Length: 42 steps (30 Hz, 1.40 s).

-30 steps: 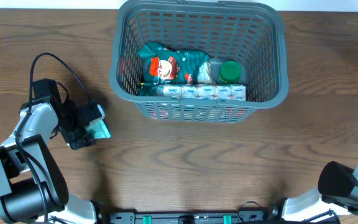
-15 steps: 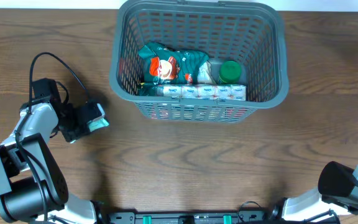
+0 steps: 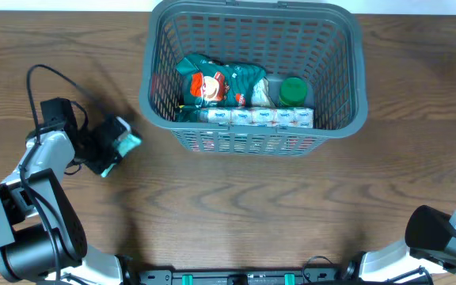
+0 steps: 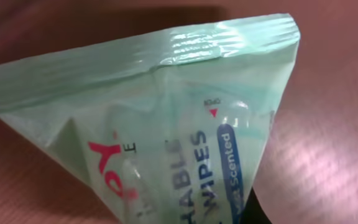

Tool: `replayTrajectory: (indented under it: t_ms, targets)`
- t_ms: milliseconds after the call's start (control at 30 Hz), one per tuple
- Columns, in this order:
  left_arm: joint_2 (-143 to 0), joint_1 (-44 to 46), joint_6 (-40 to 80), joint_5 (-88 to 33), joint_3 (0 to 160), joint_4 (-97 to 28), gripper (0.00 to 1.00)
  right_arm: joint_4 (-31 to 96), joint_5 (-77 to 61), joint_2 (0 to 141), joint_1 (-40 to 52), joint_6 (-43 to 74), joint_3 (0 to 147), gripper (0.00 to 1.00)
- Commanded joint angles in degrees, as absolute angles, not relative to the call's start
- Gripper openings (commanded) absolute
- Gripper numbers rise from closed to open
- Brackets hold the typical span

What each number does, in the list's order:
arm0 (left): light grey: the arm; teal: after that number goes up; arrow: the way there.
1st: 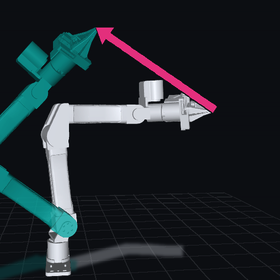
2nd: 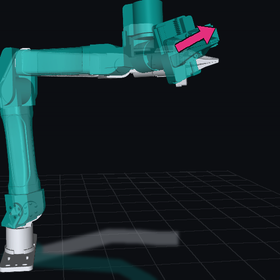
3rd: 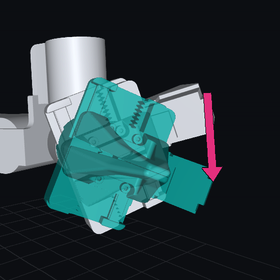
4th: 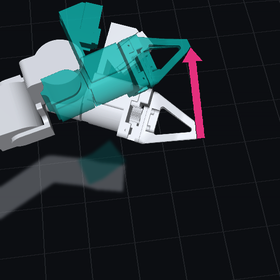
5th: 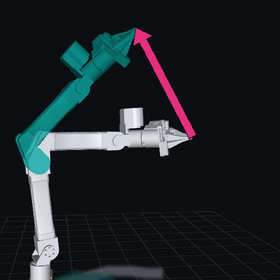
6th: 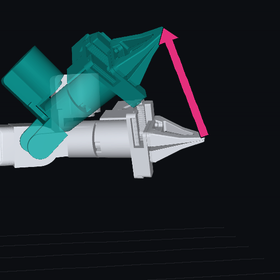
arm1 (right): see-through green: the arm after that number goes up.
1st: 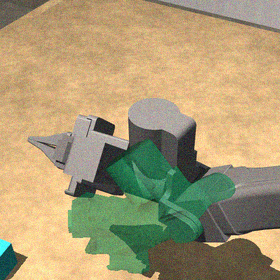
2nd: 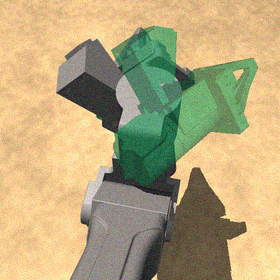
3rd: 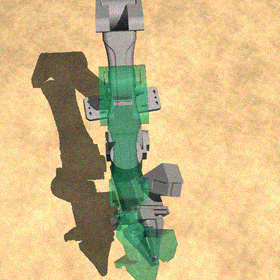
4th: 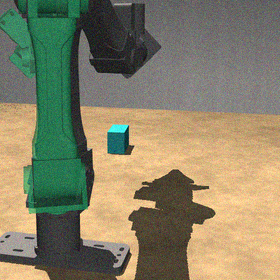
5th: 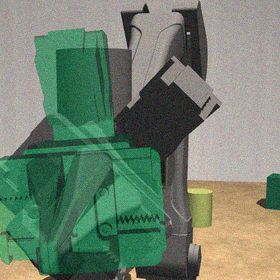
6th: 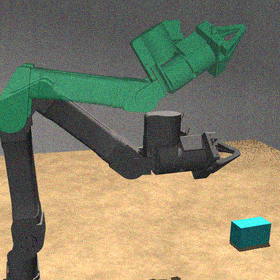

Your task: Pack container

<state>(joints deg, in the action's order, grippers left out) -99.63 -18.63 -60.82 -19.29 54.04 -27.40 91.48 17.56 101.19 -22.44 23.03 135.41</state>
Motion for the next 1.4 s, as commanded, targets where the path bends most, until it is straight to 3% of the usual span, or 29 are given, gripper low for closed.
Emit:
replayTrajectory:
  t_ms: [0,633,933,1367]
  targets:
    - [-97.5,-18.6,-41.7,-21.5,54.4,-25.6,0.06,91.5,18.0,101.0,-23.0,23.6,135.7,0.99]
    - [-92.0,-18.6,-13.7,-21.5,55.9,-20.1,0.06,91.5,18.0,101.1,-23.0,23.6,135.7,0.99]
    - [-81.3,-18.5,-9.1,-21.6,67.1,-28.2,0.06,91.5,18.0,101.1,-22.9,23.6,135.7,0.99]
    - [-72.9,-15.0,-2.2,-41.3,83.6,-29.0,0.06,91.5,18.0,101.1,-22.9,23.6,135.7,0.99]
